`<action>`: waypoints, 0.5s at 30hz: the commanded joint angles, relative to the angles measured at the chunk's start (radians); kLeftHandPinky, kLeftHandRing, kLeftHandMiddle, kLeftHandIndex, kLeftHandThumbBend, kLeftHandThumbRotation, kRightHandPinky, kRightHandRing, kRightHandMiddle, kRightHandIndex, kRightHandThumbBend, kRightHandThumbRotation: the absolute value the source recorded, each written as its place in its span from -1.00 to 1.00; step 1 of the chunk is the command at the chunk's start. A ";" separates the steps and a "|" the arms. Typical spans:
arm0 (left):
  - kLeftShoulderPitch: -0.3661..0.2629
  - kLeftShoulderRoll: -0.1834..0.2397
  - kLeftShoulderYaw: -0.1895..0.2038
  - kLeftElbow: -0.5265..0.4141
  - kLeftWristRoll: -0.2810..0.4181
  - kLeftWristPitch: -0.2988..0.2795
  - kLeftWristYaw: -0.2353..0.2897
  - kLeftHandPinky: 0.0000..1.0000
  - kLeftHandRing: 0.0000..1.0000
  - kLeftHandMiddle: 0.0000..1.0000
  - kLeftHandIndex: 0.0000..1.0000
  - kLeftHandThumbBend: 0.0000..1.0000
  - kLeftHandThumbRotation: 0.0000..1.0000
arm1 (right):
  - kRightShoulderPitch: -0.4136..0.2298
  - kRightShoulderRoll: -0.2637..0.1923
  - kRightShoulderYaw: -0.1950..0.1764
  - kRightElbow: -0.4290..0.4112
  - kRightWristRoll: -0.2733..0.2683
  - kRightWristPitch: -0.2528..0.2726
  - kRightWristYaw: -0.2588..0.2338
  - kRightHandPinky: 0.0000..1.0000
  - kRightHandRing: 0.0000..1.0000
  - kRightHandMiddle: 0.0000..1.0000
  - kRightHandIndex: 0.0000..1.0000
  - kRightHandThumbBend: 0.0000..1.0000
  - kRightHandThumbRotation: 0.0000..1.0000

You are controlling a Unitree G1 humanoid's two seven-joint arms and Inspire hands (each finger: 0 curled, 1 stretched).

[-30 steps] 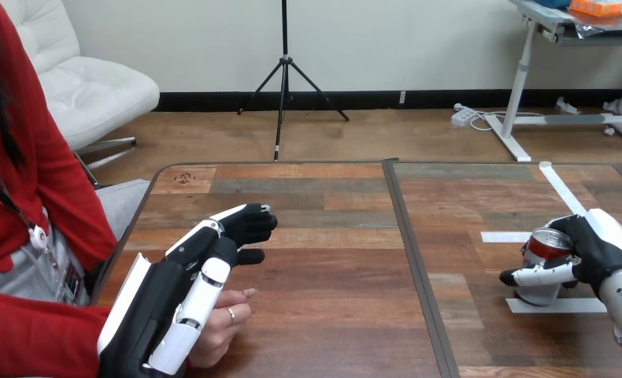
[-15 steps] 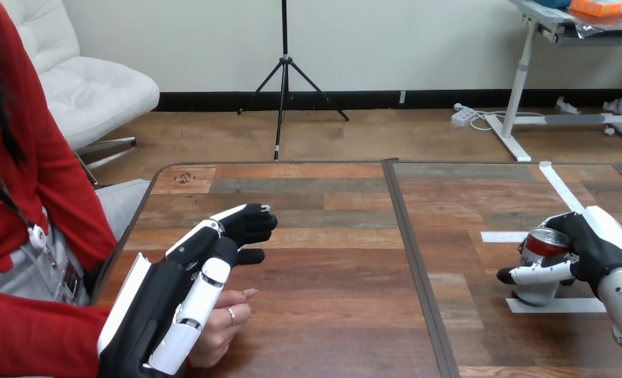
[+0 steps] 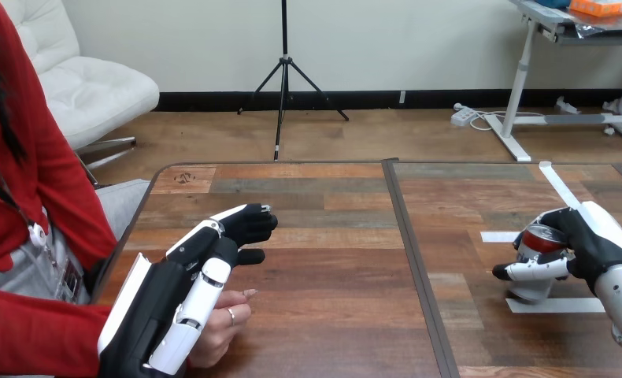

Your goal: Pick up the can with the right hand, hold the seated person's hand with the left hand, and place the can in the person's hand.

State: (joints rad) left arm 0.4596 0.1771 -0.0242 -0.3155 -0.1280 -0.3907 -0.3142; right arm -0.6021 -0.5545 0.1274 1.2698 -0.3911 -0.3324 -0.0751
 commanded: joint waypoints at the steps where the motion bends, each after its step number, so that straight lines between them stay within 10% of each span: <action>1: -0.058 0.002 0.003 -0.017 -0.006 -0.003 0.003 0.52 0.63 0.59 0.55 -0.45 0.76 | -0.072 -0.044 -0.011 -0.063 0.014 -0.044 -0.006 -0.32 -0.22 -0.10 -0.03 0.53 -1.00; 15: -0.080 0.002 0.026 -0.002 0.059 -0.048 0.033 0.41 0.54 0.52 0.48 -0.54 0.68 | -0.063 -0.052 -0.021 -0.134 0.021 -0.098 -0.004 -0.26 -0.20 -0.08 -0.02 0.53 -1.00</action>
State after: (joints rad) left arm 0.4514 0.1773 -0.0188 -0.3143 -0.0972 -0.3973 -0.3043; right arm -0.6013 -0.5581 0.1265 1.2290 -0.3905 -0.3834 -0.0687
